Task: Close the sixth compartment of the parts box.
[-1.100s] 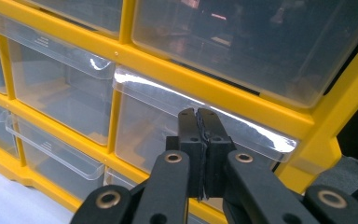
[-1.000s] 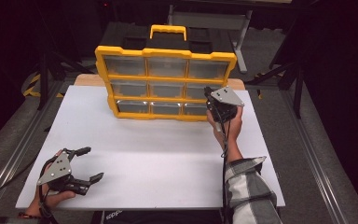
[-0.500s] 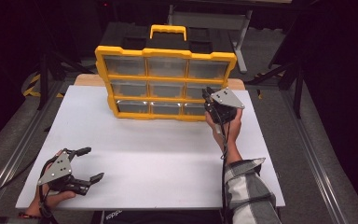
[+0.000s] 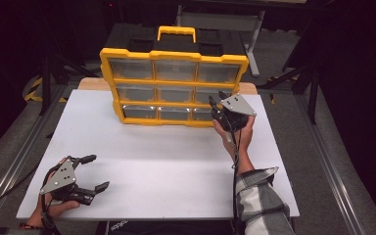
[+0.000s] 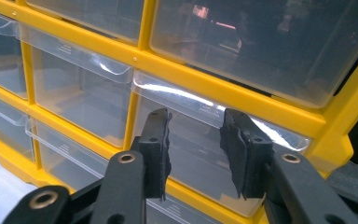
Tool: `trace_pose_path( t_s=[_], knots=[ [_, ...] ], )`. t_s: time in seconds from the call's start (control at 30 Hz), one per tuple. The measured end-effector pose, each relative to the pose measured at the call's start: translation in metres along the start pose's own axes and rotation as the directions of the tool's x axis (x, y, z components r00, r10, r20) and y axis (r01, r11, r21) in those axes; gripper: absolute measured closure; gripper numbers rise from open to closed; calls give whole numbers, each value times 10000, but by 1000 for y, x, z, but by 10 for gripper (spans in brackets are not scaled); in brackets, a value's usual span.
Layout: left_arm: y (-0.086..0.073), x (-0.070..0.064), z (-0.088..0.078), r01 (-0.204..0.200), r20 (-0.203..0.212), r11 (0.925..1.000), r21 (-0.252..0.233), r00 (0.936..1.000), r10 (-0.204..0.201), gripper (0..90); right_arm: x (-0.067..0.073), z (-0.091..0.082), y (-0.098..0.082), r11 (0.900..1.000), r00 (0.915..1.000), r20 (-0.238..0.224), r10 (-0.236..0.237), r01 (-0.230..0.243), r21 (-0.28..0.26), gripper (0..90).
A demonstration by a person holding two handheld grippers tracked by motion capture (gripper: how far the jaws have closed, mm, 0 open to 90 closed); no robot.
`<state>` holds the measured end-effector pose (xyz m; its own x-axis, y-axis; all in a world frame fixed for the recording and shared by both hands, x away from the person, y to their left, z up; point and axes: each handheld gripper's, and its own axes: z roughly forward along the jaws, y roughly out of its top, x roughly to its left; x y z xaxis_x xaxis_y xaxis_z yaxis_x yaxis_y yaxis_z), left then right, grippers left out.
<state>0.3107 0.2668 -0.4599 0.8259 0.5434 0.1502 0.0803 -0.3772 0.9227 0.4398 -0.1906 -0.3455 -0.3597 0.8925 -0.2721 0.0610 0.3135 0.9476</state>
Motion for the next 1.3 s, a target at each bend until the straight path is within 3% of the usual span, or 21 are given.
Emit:
trace_pose_path(
  t_s=[0.37,0.83,1.3],
  knots=[
    [0,0,0,-33,90,10000,59,10000,33,70,1,0,-1,9997,9998,-53,189,-190,-155,404],
    [0,-1,0,-55,73,10000,51,10000,54,69,5,1,-2,9991,10000,-51,-16,14,-421,192],
    [0,0,0,-8,81,10000,17,10000,8,69,7,-1,-2,9975,9998,-133,164,-172,-684,92]
  ],
)
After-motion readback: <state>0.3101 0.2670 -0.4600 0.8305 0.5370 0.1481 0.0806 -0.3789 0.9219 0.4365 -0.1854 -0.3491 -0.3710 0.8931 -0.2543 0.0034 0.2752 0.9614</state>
